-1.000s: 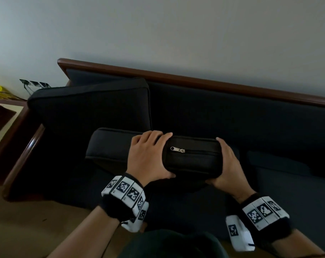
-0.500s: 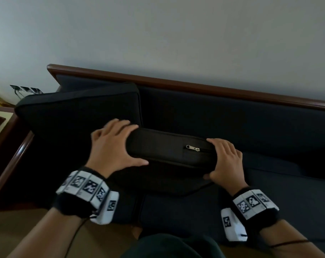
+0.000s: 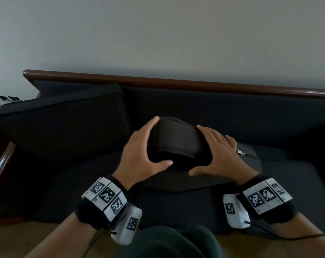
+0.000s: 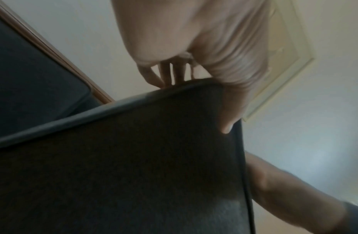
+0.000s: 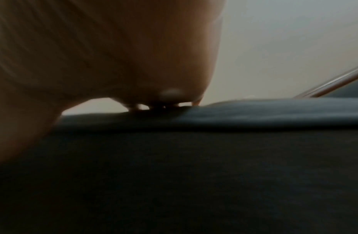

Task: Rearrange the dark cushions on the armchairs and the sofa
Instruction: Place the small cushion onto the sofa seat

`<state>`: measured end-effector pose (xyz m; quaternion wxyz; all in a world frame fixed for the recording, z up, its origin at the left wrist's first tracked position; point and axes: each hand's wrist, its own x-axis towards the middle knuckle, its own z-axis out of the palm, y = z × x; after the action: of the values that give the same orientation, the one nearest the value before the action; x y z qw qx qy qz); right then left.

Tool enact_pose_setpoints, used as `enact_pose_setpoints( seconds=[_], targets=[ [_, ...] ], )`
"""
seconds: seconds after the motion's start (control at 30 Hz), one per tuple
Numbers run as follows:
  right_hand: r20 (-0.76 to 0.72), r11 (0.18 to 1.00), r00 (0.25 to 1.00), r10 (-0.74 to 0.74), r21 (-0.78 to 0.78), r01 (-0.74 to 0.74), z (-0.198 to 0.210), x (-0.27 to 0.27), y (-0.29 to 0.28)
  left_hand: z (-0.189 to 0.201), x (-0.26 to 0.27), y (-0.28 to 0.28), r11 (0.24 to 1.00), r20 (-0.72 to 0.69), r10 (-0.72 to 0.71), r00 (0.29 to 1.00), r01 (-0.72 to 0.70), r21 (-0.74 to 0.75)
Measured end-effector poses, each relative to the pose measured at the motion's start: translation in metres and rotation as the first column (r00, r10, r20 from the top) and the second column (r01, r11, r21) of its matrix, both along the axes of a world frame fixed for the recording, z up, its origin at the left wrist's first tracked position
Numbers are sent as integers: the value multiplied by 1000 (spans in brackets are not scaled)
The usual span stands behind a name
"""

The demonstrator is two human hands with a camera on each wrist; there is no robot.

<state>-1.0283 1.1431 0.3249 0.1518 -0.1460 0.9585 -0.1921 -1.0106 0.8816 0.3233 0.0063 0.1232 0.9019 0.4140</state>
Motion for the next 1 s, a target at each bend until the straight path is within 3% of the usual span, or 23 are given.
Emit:
enact_pose_setpoints(
  seconds=[0.13, 0.3, 0.43, 0.6, 0.73, 0.87, 0.9, 1.0],
  targets=[
    [-200, 972, 976, -85, -231, 37, 10, 14, 7, -21, -9, 25, 971, 47, -237, 970, 238, -13],
    [-249, 927, 942, -223, -352, 127, -1, 39, 42, -81, -16, 24, 945, 224, -247, 943, 285, -159],
    [-269, 847, 905, -331, -508, 158, -8, 43, 64, -79, -29, 42, 904, 140, -315, 939, 342, -255],
    [-202, 734, 916, -348, -666, 132, 11, 43, 82, -46, -30, 51, 869, -13, -372, 928, 343, -357],
    [-28, 590, 942, -334, -786, 186, -10, 50, 90, -39, -17, 47, 877, -35, -302, 953, 263, -402],
    [294, 514, 899, -324, -743, 428, -68, 50, 78, -70, -8, 54, 782, 165, -220, 962, 274, -560],
    [396, 459, 848, -353, -716, 525, -85, 53, 75, -82, -4, 57, 753, 201, -206, 958, 287, -593],
    [678, 151, 588, -440, -590, 793, -120, 64, 72, -110, 6, 67, 736, 256, -200, 946, 318, -598]
  ],
)
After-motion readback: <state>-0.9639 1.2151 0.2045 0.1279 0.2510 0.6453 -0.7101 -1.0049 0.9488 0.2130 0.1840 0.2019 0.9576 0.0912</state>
